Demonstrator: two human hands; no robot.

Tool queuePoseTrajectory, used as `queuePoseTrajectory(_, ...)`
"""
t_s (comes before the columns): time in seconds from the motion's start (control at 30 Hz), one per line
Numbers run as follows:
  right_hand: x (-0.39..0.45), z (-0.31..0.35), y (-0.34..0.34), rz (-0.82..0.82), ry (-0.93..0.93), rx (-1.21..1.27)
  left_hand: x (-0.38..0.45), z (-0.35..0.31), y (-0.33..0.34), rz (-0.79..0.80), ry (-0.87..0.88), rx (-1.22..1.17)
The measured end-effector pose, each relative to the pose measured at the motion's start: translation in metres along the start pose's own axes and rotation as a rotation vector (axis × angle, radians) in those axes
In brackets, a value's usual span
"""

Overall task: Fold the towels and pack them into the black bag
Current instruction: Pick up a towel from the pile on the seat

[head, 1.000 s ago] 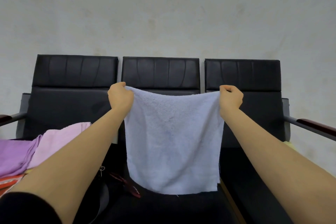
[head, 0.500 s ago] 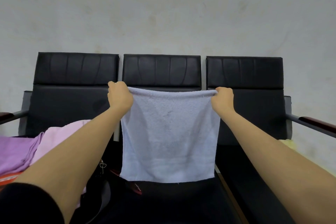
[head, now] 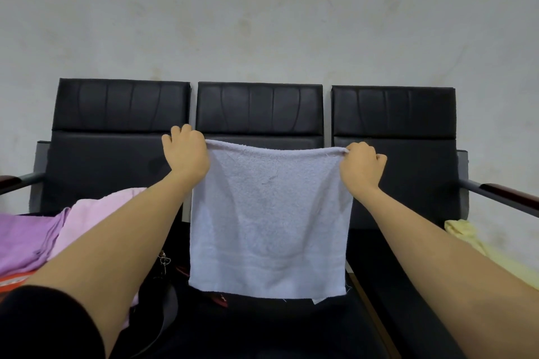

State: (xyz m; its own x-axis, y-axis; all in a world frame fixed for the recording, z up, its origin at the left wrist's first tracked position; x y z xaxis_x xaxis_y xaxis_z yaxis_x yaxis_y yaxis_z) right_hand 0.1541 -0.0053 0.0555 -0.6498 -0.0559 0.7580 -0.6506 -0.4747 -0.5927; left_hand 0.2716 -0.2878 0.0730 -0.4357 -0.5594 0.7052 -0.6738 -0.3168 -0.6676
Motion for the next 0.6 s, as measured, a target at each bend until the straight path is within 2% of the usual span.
queuePoseTrajectory(0.17, -0.005, -0.001, 0.001, -0.004, 0.014, 0.023, -0.004, 0.000, 0.002, -0.003, 0.009, 0.011)
queuePoseTrajectory(0.4, -0.006, -0.002, 0.006, 0.031, 0.107, 0.219, -0.013, 0.002, 0.007, -0.028, 0.020, -0.086)
queuePoseTrajectory(0.5, -0.009, -0.004, 0.012, 0.124, 0.201, 0.275, -0.021, 0.003, 0.015, 0.033, -0.005, -0.117)
queuePoseTrajectory(0.6, -0.014, -0.007, 0.020, 0.127, 0.266, 0.391, -0.028, 0.004, 0.023, 0.118, -0.070, -0.143)
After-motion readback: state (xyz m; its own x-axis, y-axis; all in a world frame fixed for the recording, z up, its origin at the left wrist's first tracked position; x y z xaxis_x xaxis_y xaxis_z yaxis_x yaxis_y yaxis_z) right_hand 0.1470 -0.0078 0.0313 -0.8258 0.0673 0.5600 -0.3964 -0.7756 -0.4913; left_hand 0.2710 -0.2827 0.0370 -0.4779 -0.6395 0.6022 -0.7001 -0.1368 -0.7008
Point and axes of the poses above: each hand's wrist, its own x-axis towards the middle knuckle, its own y-axis out of the palm, z = x × y, the point moved 1 cm from there along x, towards the middle knuckle, and after that the axes turned 6 degrees about -y, right-handed, at the moved point
